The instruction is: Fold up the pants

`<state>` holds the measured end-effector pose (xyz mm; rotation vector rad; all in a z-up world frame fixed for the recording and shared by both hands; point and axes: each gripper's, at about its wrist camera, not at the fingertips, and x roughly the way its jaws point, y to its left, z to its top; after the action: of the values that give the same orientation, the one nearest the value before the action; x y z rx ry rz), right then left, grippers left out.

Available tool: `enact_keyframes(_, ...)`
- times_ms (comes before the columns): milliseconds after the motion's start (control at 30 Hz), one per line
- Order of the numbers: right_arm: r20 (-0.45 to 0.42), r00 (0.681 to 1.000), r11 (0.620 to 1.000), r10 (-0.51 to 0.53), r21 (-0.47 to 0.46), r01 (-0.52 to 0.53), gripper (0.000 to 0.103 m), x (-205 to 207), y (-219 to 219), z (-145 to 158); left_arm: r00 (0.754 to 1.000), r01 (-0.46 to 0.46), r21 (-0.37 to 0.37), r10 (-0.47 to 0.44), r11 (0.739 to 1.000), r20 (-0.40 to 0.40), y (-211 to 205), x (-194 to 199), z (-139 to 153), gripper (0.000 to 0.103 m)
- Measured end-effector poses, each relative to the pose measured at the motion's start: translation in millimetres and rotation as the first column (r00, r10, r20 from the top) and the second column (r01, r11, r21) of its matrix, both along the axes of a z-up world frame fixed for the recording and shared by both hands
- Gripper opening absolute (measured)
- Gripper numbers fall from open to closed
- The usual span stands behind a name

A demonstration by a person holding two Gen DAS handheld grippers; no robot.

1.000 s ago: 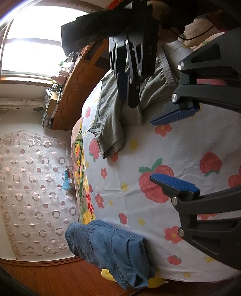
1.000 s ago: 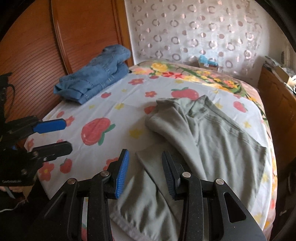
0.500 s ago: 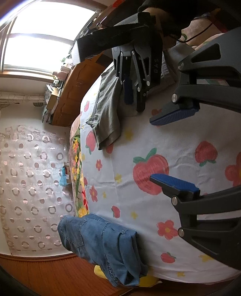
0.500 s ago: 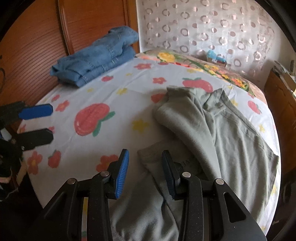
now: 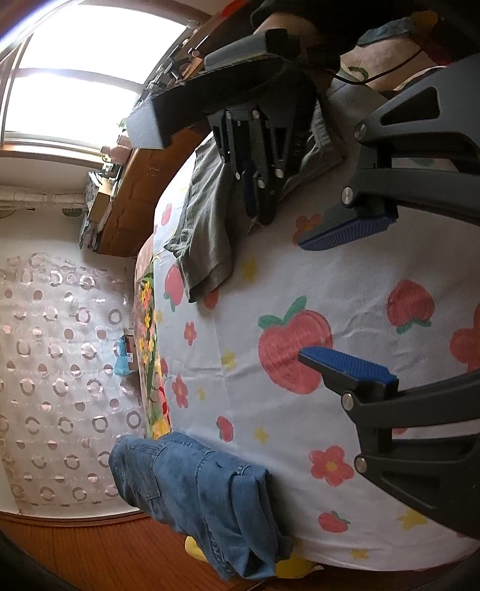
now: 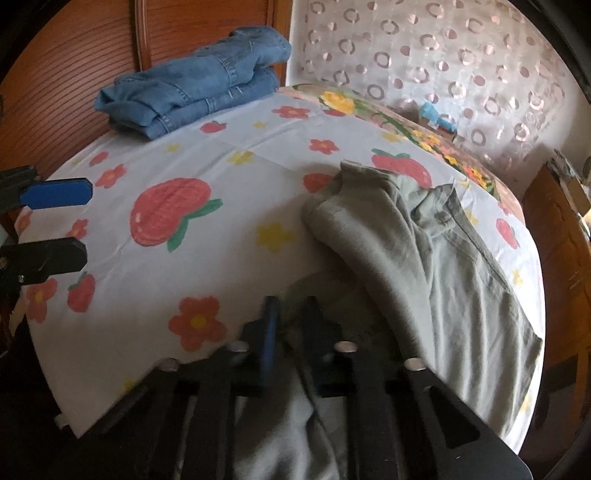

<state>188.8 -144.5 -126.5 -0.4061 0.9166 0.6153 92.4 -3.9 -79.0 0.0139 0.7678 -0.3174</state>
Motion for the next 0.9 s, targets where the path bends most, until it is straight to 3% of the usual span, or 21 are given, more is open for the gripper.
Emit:
enact_keyframes(33,0.006,1.000,1.000,-0.003,0.012,0.002,0.001,0,-2,3,1.000,0.007,0.003,-0.007,1.000,0.001,-1,1,0,0.053)
enact_keyframes(200,0.038,0.998,0.991,-0.048,0.131,0.043,0.001,9,-26,34,1.000,0.023,0.013,-0.023,1.000,-0.001,-6,6,0,0.053)
enact_keyframes(467,0.115,0.984,0.979,-0.138,0.163,0.119,0.001,31,-76,64,0.999,0.047,0.029,-0.047,0.998,-0.018,-25,28,1,0.053)
enact_keyframes(900,0.131,0.953,0.949,-0.274,0.198,0.246,0.001,63,-160,64,0.991,0.129,0.060,-0.126,0.990,-0.055,-79,83,6,0.053)
